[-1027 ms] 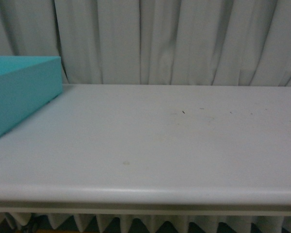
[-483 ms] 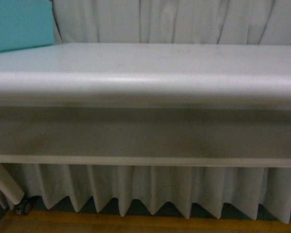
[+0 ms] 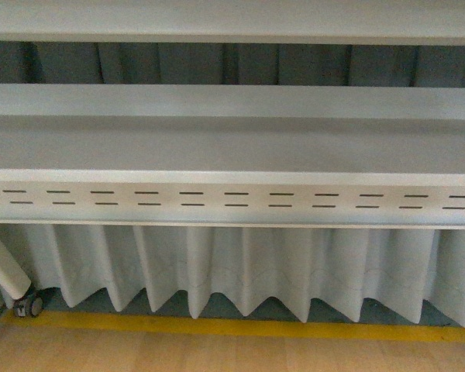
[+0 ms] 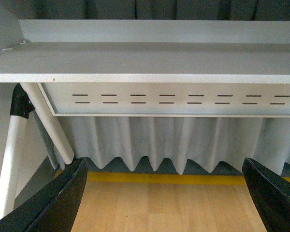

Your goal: Wind up and store yellow beetle toy

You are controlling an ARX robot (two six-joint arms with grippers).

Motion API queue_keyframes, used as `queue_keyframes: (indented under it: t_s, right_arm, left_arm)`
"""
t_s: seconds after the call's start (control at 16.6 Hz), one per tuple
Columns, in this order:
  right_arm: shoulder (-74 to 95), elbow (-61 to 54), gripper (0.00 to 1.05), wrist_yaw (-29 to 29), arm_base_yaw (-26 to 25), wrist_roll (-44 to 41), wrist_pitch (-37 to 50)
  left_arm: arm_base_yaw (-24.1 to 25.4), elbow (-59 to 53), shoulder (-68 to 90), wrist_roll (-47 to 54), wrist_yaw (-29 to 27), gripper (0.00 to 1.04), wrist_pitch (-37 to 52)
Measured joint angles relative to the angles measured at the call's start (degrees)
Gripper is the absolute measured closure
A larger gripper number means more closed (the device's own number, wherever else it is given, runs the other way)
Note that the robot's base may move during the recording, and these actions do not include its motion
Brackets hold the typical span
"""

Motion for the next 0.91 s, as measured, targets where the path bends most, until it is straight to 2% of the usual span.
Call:
queue_keyframes:
  t_s: [0.91]
  right_arm:
    - [0.00,0.00,0.07,0.00,0.00,0.00,0.11]
  left_arm:
    - [0.00,0.00,0.00,0.00,0.00,0.07,0.11]
